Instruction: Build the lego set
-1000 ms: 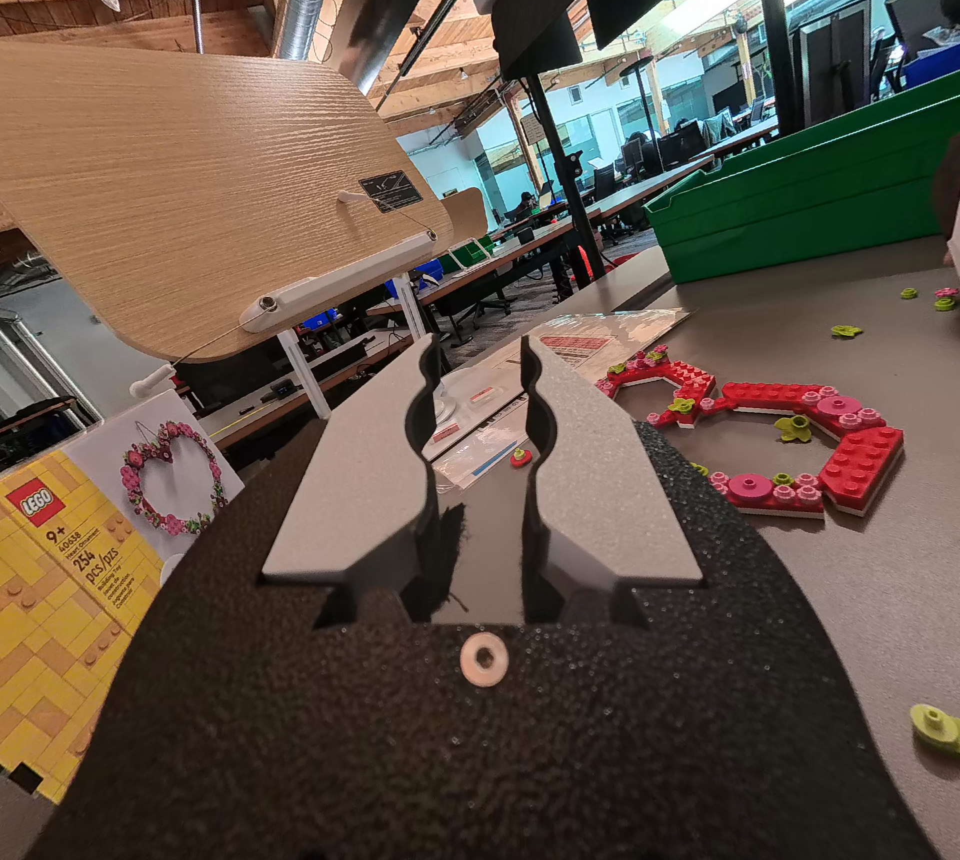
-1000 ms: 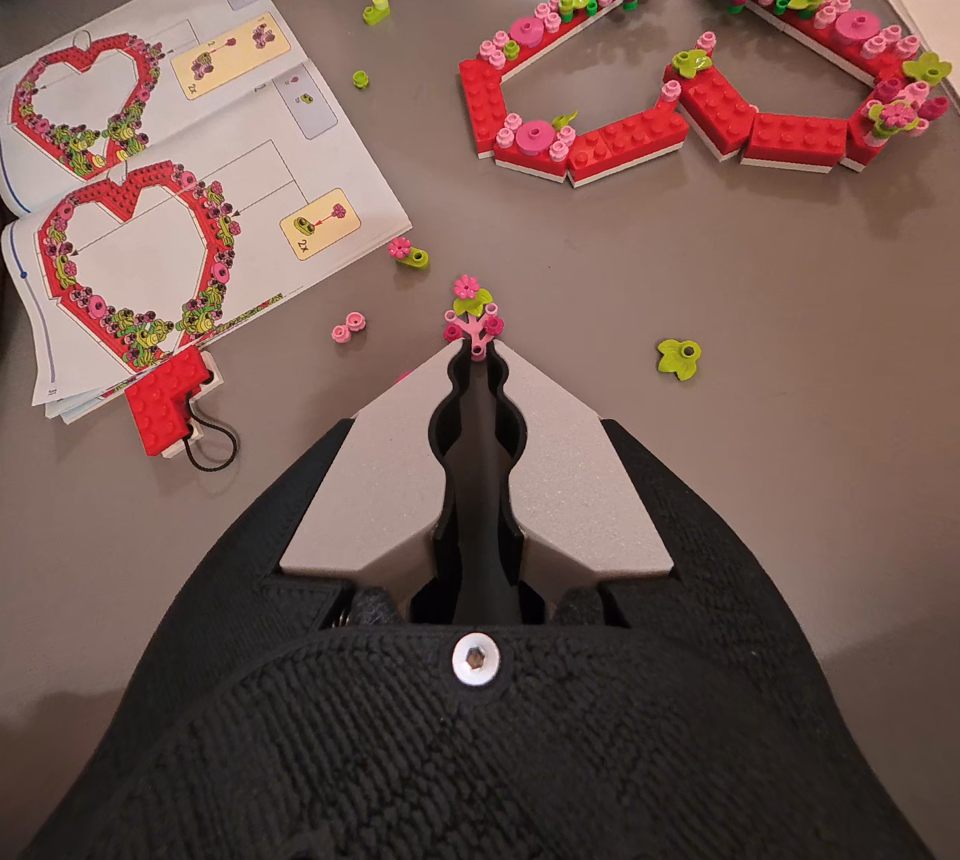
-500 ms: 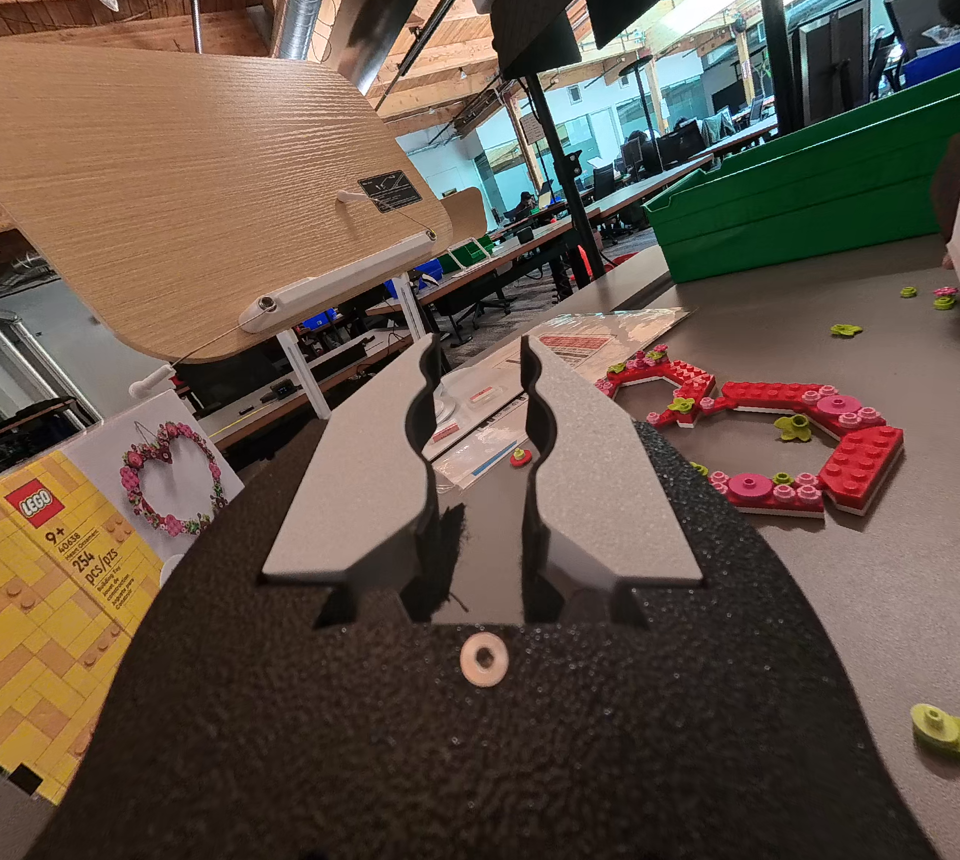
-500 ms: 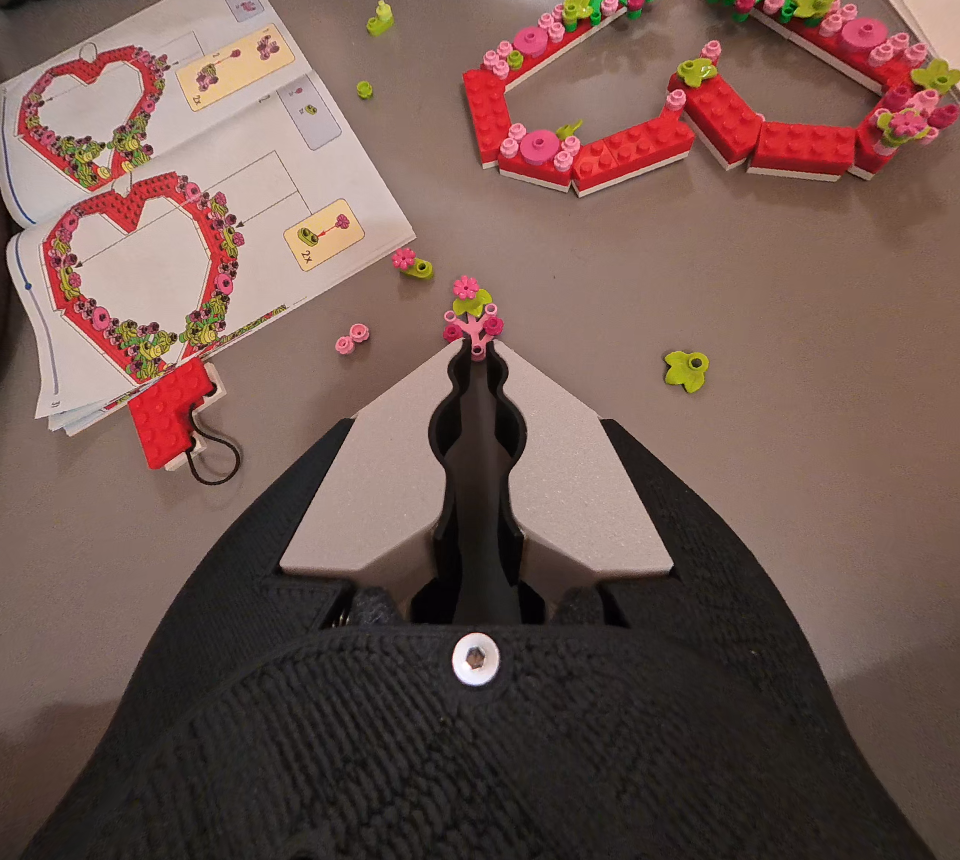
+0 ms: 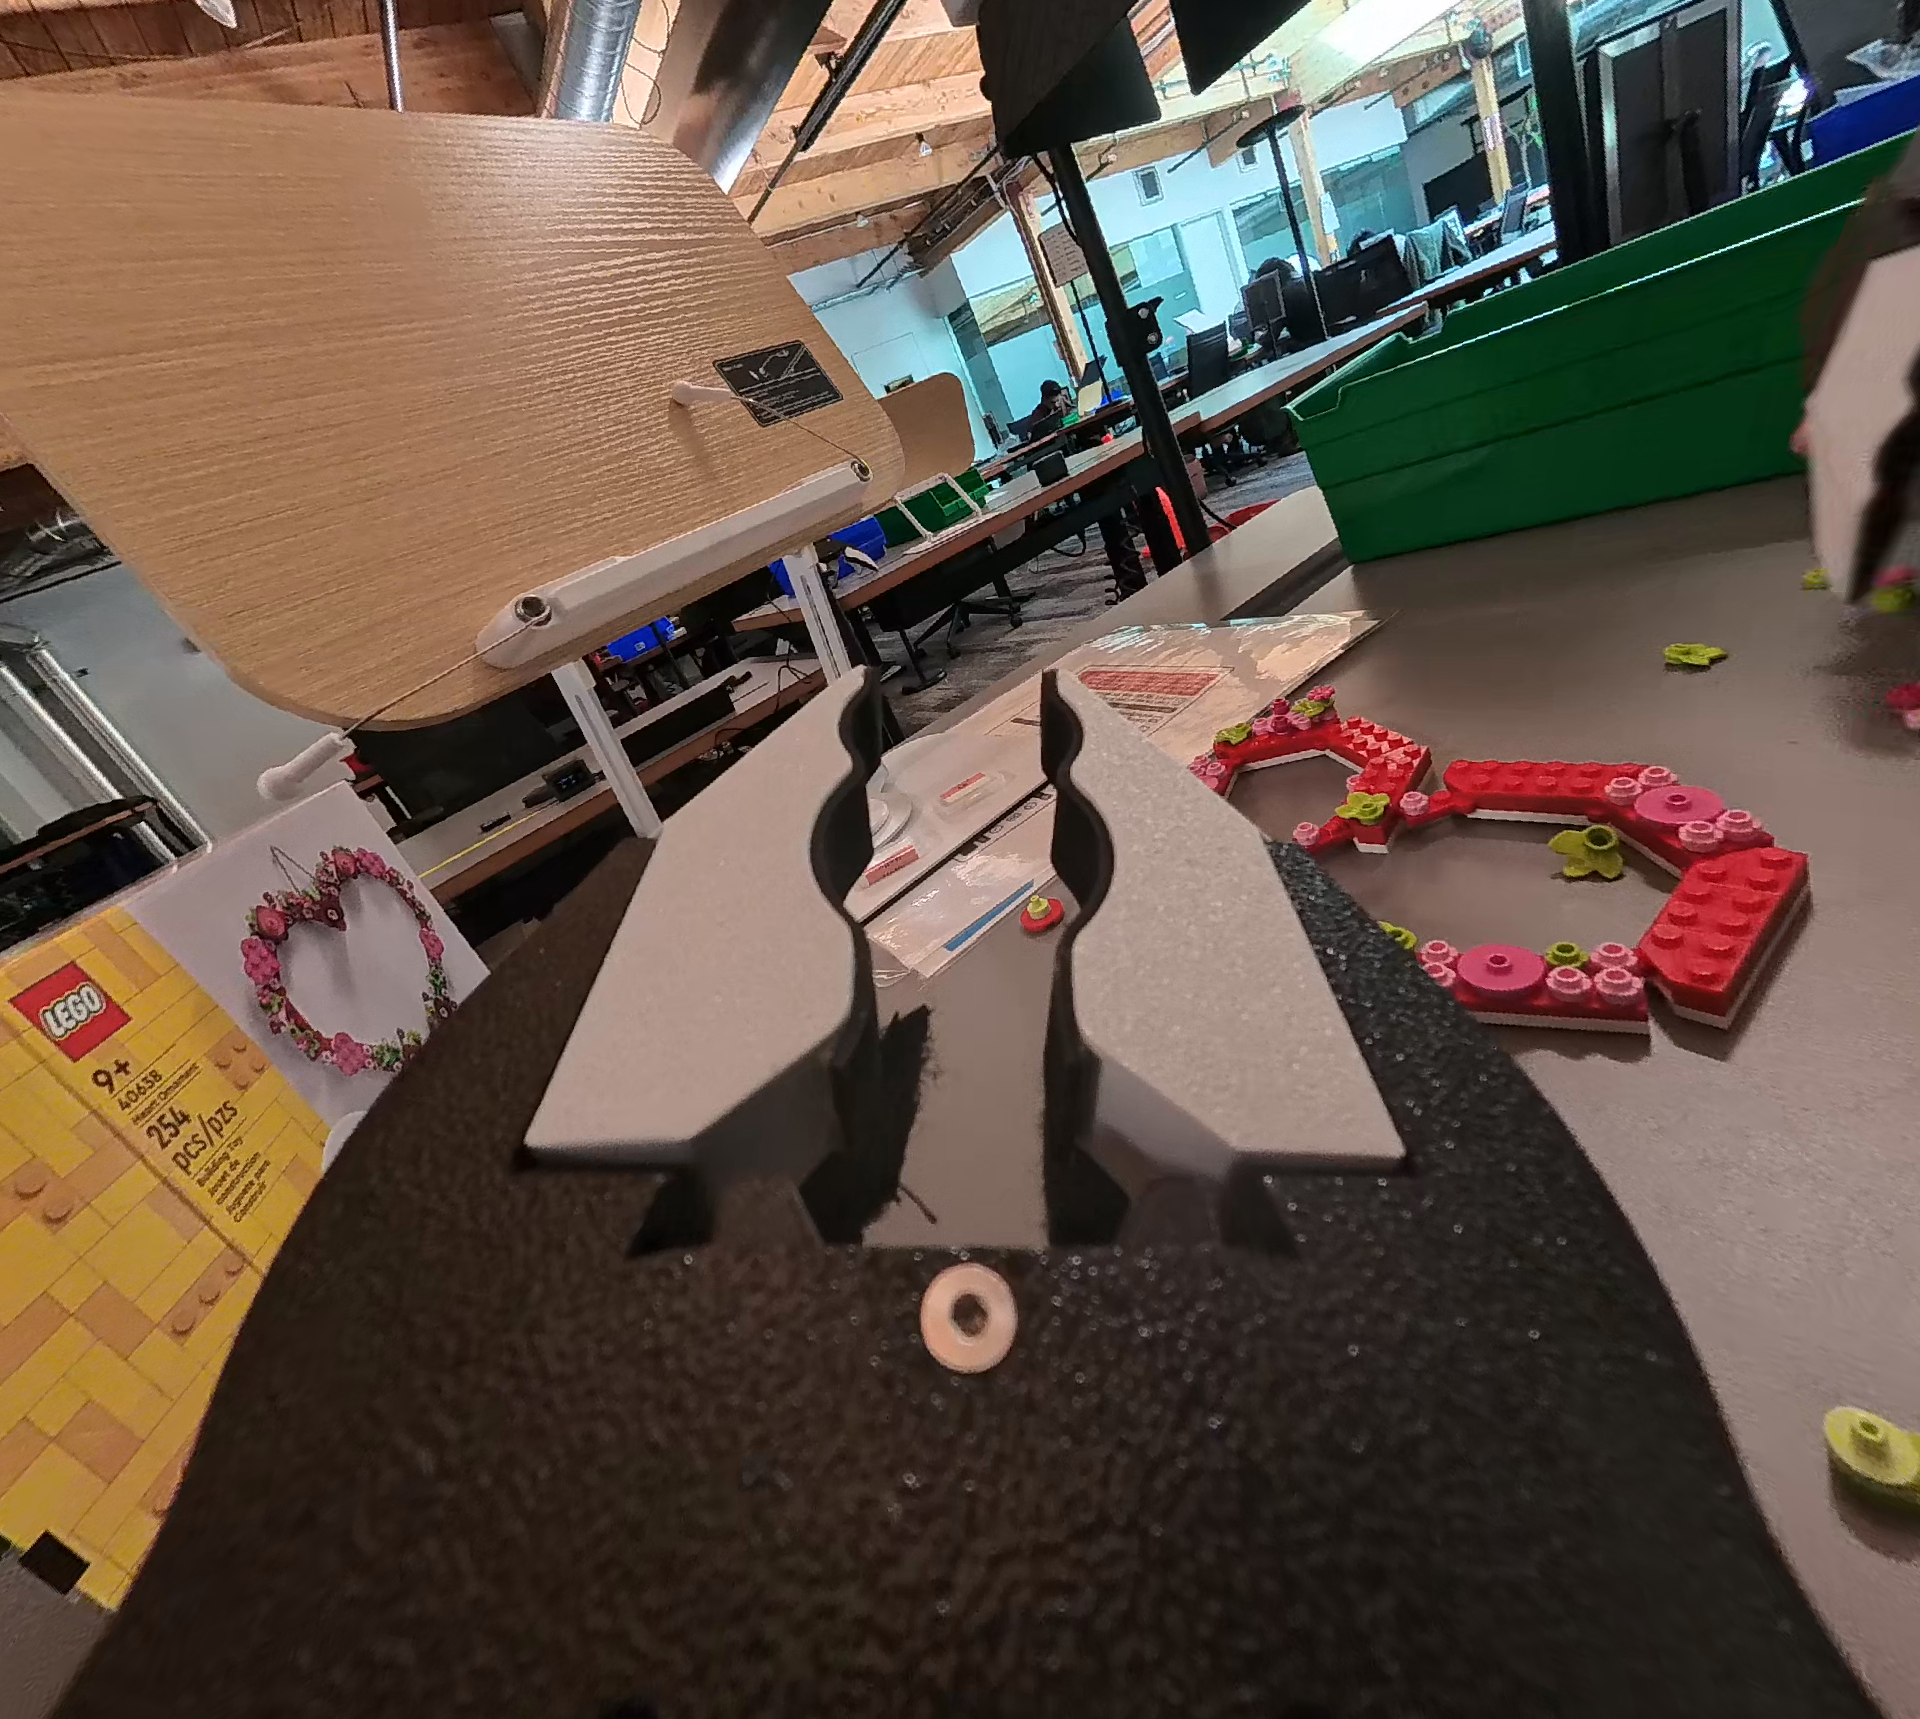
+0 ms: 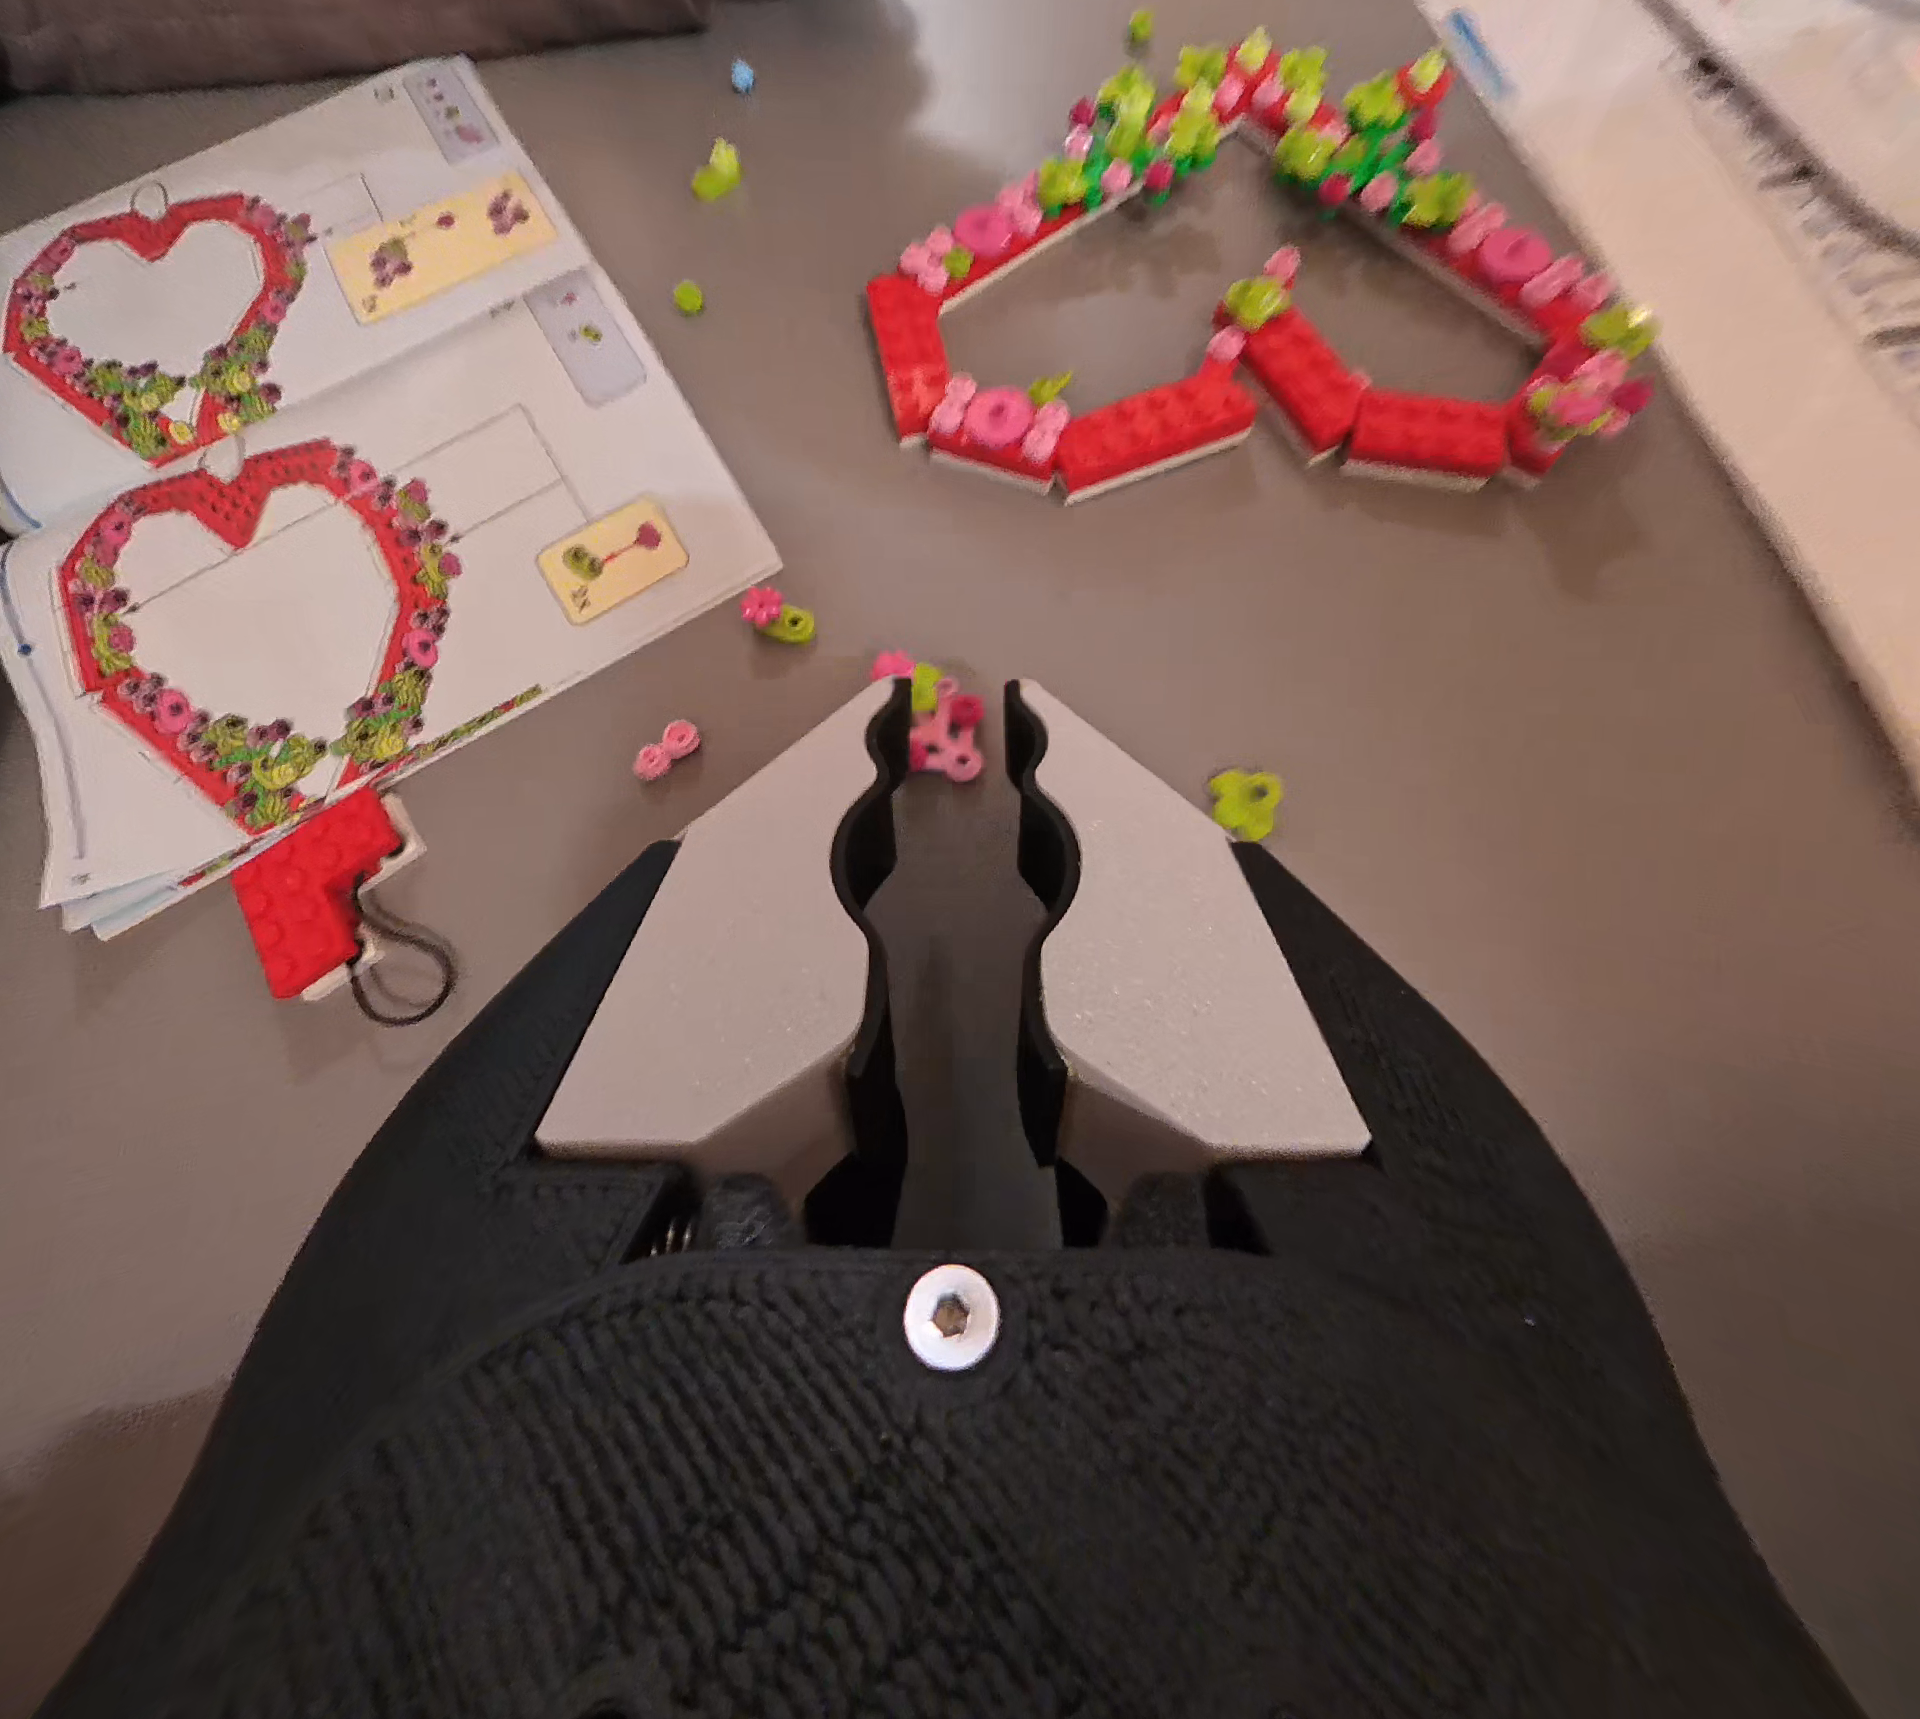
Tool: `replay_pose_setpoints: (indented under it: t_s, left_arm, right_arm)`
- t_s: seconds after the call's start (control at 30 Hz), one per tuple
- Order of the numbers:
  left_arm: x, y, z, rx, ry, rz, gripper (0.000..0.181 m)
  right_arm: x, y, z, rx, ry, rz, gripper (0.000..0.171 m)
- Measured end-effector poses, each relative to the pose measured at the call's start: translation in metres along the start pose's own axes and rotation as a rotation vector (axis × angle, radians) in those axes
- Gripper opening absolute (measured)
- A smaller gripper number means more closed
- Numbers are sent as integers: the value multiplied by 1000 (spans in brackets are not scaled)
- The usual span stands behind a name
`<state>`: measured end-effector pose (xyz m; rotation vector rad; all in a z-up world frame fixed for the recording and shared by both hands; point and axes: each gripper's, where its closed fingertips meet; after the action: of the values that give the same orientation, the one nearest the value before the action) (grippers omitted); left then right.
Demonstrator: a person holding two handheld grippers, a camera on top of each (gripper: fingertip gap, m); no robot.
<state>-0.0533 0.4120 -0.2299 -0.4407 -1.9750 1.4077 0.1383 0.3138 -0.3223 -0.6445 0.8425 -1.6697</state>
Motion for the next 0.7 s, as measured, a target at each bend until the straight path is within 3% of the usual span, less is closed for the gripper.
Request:
replay_pose_setpoints:
  t_s: [0.13, 0.33, 0.6, 0.7]
  left_arm:
    - [-1, 0, -1, 1, 4, -5, 29]
    - [-1, -1, 0, -4, 6, -7, 29]
    - [0, -1, 1, -8, 3, -2, 29]
    - [0, -1, 0, -9, 2, 2, 29]
  right_arm:
    - [-35, -31, -8, 48, 63, 116, 23]
    - [-90, -70, -64, 332, 29, 376, 33]
    - [-127, -55, -115, 709, -106, 466, 33]
    - [-129, -50, -118, 748, -143, 494, 26]
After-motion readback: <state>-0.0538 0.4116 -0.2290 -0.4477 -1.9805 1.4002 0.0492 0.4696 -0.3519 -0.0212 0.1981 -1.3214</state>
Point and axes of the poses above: each gripper's, where its closed fingertips meet, z back along the fingers, y out of its underside, x = y × z across the jaws, and after that the axes turned 5 degrees about z, right-handed
